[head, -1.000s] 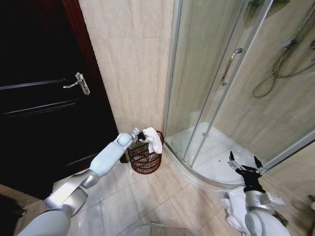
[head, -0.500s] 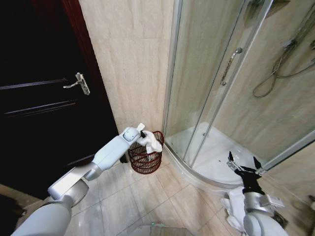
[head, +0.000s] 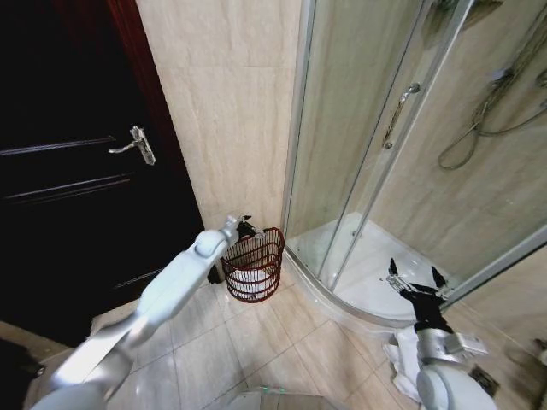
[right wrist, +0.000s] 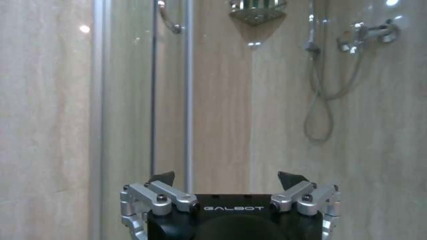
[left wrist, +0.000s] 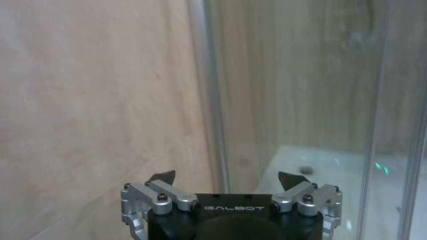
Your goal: Discard the used towel into the hamper.
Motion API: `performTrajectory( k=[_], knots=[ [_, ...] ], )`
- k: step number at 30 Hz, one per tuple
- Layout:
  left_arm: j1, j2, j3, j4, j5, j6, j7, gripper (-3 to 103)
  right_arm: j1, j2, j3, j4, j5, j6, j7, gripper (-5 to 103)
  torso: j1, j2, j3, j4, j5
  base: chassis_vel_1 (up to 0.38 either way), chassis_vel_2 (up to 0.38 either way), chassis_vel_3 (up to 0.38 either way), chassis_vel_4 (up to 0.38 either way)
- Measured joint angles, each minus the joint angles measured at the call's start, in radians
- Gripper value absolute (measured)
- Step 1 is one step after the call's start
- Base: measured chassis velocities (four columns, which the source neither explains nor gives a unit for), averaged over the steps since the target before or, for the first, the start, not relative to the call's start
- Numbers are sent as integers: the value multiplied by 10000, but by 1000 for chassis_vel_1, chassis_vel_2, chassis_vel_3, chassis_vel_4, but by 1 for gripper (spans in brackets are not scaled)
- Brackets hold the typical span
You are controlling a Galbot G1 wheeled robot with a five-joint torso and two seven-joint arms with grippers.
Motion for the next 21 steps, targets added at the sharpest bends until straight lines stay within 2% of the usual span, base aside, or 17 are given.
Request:
performTrajectory(
  k=[1, 2, 5, 6, 7, 8, 10, 11, 13, 14, 15, 17, 19, 21],
  knots=[
    [564, 9, -387, -490, 54, -174, -297, 100, 0, -43, -29, 70, 7, -79, -31, 100, -1, 1, -1, -3, -1, 0, 0, 0, 0],
    [564, 9, -387, -490, 54, -174, -297, 100, 0, -43, -29, 70, 7, -79, -31, 100, -1, 1, -1, -3, -1, 0, 0, 0, 0],
    [2675, -561, -2123, -1988, 376, -703, -1466, 100, -16, -270, -74, 188, 28, -263, -55, 100, -2, 2, -2, -2, 4, 0, 0, 0, 0],
    [2675, -561, -2123, -1988, 376, -703, -1466, 100, -16, -270, -74, 188, 28, -263, -55, 100, -2, 2, -2, -2, 4, 0, 0, 0, 0],
    [3383, -937, -2678, -2362, 549, -877, -1628, 100, -23, -370, -81, 220, 39, -316, -48, 100, -1, 2, 0, -3, 0, 0, 0, 0, 0],
    [3906, -1252, -3071, -2617, 709, -1019, -1694, 100, -32, -436, -84, 255, 48, -378, -44, 100, -1, 1, 0, -3, 2, 0, 0, 0, 0],
    [4078, -1362, -3202, -2695, 770, -1076, -1711, 100, -35, -451, -85, 261, 52, -391, -44, 100, -1, 2, -1, -3, 1, 0, 0, 0, 0],
    [5076, -2042, -4045, -3084, 1253, -1571, -1790, 100, -38, -549, -79, 330, 73, -516, -35, 100, -1, 1, -1, -1, 3, 0, 0, 0, 0],
    [5203, -2135, -4162, -3129, 1327, -1646, -1790, 100, -33, -563, -80, 341, 76, -537, -33, 100, -1, 2, 0, -2, 1, 0, 0, 0, 0],
    [5940, -2690, -4797, -3401, 1684, -2027, -1773, 100, -8, -575, -79, 379, 74, -616, -19, 100, -2, 2, -1, -2, 3, 0, 0, 0, 0],
    [6282, -2933, -5058, -3538, 1767, -2155, -1742, 100, -3, -566, -89, 400, 65, -657, -17, 100, -1, 2, -1, -2, 4, 0, 0, 0, 0],
    [6560, -3137, -5226, -3654, 1808, -2229, -1723, 100, -2, -545, -115, 414, 56, -688, -17, 100, -2, 2, -1, -1, 3, 0, 0, 0, 0],
    [7210, -3687, -5404, -3969, 2087, -2341, -1641, 100, -14, -431, -260, 447, -99, -840, -89, 100, -2, 2, 0, -1, 4, 0, 0, 0, 0],
    [7244, -3763, -5378, -4006, 2257, -2367, -1626, 100, -13, -401, -305, 477, -189, -912, -150, 100, -1, 2, 0, -3, 5, 0, 0, 0, 0]
  ],
)
